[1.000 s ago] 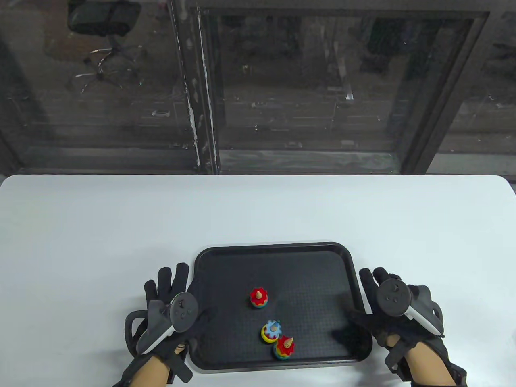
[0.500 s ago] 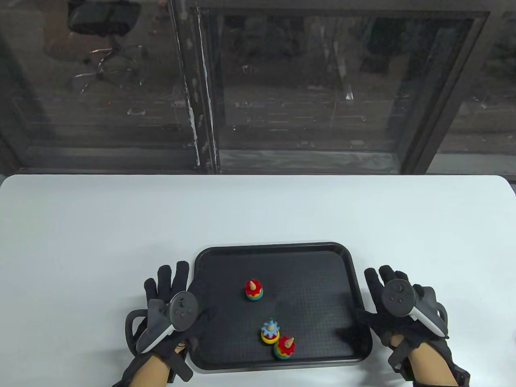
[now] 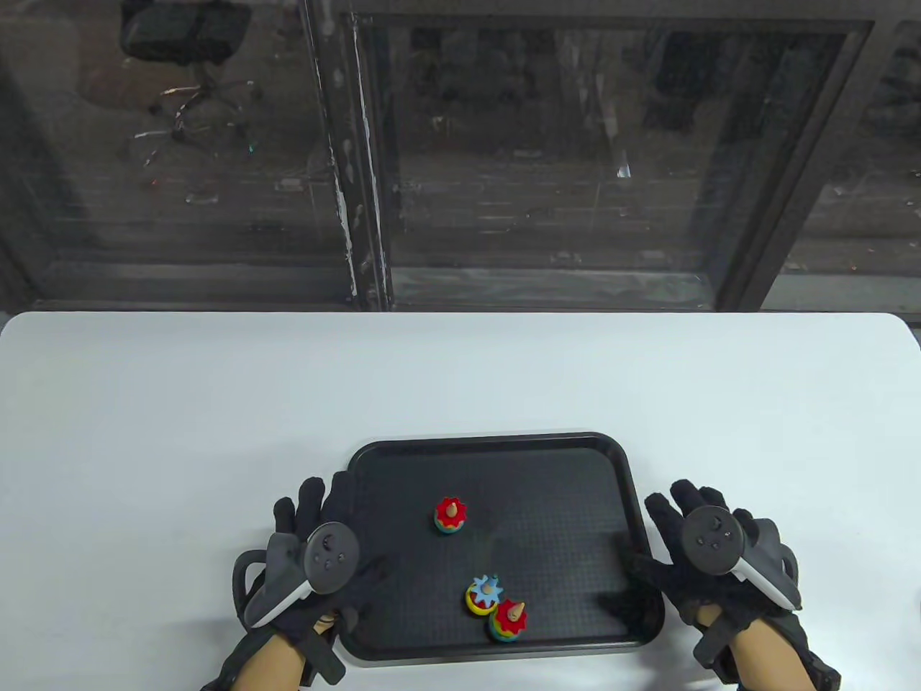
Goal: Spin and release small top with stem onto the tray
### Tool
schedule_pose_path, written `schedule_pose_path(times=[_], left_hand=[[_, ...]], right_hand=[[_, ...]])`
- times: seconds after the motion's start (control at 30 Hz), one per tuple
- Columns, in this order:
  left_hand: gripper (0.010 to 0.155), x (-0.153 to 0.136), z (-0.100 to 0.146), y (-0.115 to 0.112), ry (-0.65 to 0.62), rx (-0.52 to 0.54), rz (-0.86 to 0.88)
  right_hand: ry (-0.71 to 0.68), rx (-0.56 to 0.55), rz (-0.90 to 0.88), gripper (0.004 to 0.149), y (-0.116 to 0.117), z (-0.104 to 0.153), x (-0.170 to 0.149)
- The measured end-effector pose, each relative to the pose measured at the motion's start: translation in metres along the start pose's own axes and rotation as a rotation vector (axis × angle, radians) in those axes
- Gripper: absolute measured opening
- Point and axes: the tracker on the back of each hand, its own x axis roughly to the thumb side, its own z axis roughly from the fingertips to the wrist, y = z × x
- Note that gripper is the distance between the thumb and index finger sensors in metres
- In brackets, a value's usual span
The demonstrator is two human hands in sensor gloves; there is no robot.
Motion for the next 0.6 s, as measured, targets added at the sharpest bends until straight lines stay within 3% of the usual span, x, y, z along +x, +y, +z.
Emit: schedule_pose_path(times=[0.6], left_hand=[[0.085, -0.0041, 0.0024, 0.0038, 0.039, 0.029, 0.01]], right_hand=[[-0.013, -0.014, -0.036, 0.087, -0.0025, 0.0038, -0.0027]])
